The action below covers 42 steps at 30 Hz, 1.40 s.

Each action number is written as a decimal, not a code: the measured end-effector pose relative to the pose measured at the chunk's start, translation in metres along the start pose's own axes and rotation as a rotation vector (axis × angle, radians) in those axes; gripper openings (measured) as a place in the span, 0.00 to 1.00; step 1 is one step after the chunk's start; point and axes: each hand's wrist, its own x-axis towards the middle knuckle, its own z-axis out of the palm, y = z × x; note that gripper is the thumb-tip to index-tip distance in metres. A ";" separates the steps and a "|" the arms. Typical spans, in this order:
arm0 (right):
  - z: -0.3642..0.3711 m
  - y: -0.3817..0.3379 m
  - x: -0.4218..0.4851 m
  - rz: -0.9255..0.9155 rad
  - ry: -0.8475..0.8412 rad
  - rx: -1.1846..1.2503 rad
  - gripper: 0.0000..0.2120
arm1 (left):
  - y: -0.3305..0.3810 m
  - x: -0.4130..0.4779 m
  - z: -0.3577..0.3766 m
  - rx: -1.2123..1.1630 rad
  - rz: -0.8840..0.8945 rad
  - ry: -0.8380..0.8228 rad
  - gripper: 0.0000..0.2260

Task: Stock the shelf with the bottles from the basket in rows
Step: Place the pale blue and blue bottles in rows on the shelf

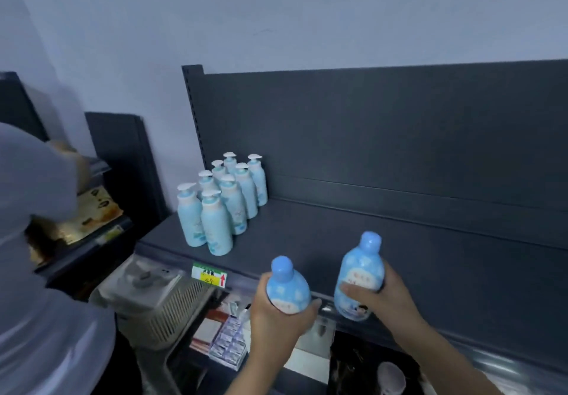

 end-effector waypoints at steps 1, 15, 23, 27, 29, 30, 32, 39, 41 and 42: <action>0.010 -0.001 0.015 -0.003 0.022 -0.007 0.19 | 0.000 0.012 -0.001 -0.019 0.002 -0.001 0.23; 0.095 0.007 0.223 -0.015 -0.020 -0.131 0.21 | -0.028 0.175 0.034 -0.029 -0.115 0.024 0.22; 0.132 0.021 0.291 0.063 -0.065 -0.081 0.15 | -0.045 0.234 0.045 -0.033 -0.152 0.015 0.21; 0.147 0.024 0.308 0.125 -0.033 0.024 0.09 | -0.051 0.260 0.046 -0.015 -0.163 -0.044 0.20; 0.151 0.023 0.316 0.127 -0.018 0.027 0.08 | -0.054 0.271 0.046 -0.025 -0.146 -0.054 0.20; 0.154 0.023 0.320 0.126 -0.020 0.018 0.07 | -0.055 0.275 0.046 -0.027 -0.144 -0.054 0.20; 0.158 0.022 0.327 0.129 -0.025 0.012 0.05 | -0.056 0.283 0.046 -0.036 -0.152 -0.060 0.20; 0.165 0.022 0.342 0.156 -0.043 0.031 0.07 | -0.060 0.294 0.047 -0.081 -0.111 -0.087 0.19; 0.166 0.021 0.343 0.175 -0.047 0.054 0.13 | -0.060 0.295 0.046 -0.087 -0.093 -0.102 0.18; 0.166 0.021 0.344 0.186 -0.048 0.072 0.13 | -0.060 0.296 0.046 -0.090 -0.075 -0.114 0.17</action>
